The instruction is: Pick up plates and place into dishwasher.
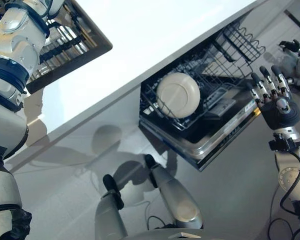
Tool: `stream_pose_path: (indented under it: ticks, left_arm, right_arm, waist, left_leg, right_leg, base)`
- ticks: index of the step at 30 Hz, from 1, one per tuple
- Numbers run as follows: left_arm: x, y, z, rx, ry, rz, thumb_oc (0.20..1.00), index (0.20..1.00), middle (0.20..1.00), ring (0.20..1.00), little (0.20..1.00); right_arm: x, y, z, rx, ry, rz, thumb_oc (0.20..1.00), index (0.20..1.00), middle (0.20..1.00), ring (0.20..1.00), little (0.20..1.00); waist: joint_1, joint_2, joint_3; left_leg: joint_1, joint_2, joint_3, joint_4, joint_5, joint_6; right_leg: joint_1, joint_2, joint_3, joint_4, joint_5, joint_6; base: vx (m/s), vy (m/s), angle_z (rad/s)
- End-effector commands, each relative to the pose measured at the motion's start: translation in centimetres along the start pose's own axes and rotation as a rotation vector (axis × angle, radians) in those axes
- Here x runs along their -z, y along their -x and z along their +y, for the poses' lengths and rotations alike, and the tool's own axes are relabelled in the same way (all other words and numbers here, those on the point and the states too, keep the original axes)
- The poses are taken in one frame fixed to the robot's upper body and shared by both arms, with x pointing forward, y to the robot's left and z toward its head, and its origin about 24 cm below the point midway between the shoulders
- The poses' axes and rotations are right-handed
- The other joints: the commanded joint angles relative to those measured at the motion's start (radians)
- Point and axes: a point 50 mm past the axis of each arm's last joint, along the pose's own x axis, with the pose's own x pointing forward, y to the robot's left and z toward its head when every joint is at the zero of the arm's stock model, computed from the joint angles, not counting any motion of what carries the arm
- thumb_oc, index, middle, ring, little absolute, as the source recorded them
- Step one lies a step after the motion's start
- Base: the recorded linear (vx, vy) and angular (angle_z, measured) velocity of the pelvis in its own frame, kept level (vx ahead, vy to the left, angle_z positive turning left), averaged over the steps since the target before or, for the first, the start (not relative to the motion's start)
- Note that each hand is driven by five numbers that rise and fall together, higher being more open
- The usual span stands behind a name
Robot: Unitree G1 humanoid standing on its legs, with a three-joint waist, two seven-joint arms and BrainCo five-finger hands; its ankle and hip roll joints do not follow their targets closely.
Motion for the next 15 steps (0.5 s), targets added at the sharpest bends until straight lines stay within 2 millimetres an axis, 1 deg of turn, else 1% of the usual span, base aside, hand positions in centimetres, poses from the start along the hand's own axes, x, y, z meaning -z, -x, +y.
stream_pose_path:
  ticks: [1, 8, 15]
  left_arm:
    - [5.6, 0.2, -0.9, -0.010, 0.000, 0.186, 0.200, 0.200, 0.200, 0.200, 0.200]
    - [6.0, 0.7, -1.0, -0.087, 0.068, 0.201, 0.200, 0.200, 0.200, 0.200, 0.200]
    - [5.7, 2.1, -1.8, -0.220, 0.143, 0.166, 0.200, 0.200, 0.200, 0.200, 0.200]
  right_arm:
    - [-2.8, -1.6, 0.4, -0.030, 0.022, -0.176, 1.000, 1.000, 1.000, 1.000, 1.000]
    - [-2.7, -1.0, 0.1, -0.020, 0.015, -0.172, 1.000, 1.000, 1.000, 1.000, 1.000]
    - [-2.2, 0.0, -0.1, -0.025, 0.019, -0.126, 1.000, 1.000, 1.000, 1.000, 1.000]
  waist:
    - [-0.025, 0.012, 0.011]
    - [-0.011, 0.025, -0.012]
    - [0.007, 0.065, -0.065]
  left_leg:
    - [-0.042, 0.036, 0.001, -0.052, 0.033, 0.032]
    - [-0.007, 0.033, 0.005, -0.073, 0.034, 0.036]
    - [0.066, 0.029, 0.012, -0.080, 0.018, 0.040]
  right_leg:
    - [-0.017, -0.045, -0.045, -0.069, 0.047, 0.041]
    - [0.023, -0.052, -0.053, -0.093, 0.042, 0.043]
    - [0.095, -0.062, -0.053, -0.111, 0.023, 0.049]
  base:
    - [0.00, 0.000, 0.00]
    - [0.00, 0.000, 0.00]
    - [0.05, 0.067, 0.00]
